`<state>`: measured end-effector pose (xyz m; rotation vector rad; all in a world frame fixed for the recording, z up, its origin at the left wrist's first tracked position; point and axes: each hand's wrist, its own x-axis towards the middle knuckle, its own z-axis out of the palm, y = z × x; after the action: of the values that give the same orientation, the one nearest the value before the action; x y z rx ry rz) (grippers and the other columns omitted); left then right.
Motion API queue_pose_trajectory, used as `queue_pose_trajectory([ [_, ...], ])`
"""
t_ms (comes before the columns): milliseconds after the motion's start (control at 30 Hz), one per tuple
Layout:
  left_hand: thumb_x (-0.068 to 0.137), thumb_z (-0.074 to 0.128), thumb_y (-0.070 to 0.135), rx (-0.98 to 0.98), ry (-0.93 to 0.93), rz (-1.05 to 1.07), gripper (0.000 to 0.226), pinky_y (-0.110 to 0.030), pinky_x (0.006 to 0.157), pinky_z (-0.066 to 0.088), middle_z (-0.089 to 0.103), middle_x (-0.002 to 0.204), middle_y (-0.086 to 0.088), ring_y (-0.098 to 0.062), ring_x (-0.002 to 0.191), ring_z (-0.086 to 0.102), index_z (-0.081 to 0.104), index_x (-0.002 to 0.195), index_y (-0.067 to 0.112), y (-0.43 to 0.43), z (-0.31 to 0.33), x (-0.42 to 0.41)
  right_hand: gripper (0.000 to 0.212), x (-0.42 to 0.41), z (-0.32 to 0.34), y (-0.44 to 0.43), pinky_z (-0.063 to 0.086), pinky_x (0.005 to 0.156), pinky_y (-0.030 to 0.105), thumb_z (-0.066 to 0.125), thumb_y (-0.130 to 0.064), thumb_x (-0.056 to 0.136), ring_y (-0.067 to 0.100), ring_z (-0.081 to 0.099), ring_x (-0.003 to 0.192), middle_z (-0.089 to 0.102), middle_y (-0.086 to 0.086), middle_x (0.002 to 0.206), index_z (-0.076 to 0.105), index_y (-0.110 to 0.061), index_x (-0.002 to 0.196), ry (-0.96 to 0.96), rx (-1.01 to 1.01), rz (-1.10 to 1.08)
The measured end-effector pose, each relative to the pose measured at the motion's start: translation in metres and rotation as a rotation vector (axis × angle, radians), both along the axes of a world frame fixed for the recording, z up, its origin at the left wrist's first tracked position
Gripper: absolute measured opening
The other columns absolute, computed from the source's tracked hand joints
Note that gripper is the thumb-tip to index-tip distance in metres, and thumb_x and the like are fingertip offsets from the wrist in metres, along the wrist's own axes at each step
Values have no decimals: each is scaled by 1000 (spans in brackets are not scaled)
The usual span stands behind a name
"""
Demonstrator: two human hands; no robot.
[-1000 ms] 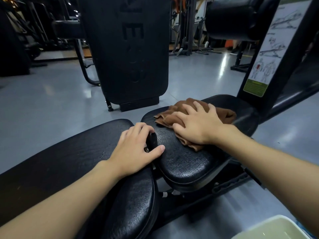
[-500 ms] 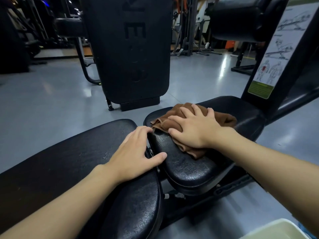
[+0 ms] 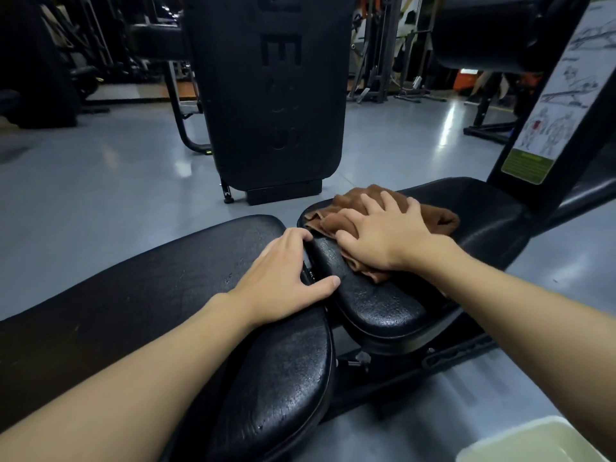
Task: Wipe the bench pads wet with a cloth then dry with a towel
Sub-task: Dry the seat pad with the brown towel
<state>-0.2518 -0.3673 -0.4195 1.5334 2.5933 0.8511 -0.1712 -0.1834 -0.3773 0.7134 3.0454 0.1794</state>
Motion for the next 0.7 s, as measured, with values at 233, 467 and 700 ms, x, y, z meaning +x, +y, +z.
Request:
queue_pose_trajectory([
  [233,89,52,30,52,-161,18,45,-32,91,36,49,122,3,-20,117,46,34,129,20,-7,4,8,74,87,-7,-47,-2,117,65,4,-79,87,33,-8,153,-4,4,168,-1,-49,154,20,1,16],
  [467,86,49,29,-19,-144,-39,56,-33,103,38,50,135,-4,-16,128,42,29,138,20,-13,3,-1,67,54,-7,-37,0,112,72,1,-78,84,33,-6,153,0,-1,168,4,-60,148,-14,51,45],
  [700,90,51,25,50,-42,-52,70,-39,119,23,-3,163,12,-25,149,17,17,150,21,-11,-5,-5,60,-50,2,-5,-1,108,77,16,-71,92,42,1,151,9,1,167,18,-56,150,-72,-16,-24],
])
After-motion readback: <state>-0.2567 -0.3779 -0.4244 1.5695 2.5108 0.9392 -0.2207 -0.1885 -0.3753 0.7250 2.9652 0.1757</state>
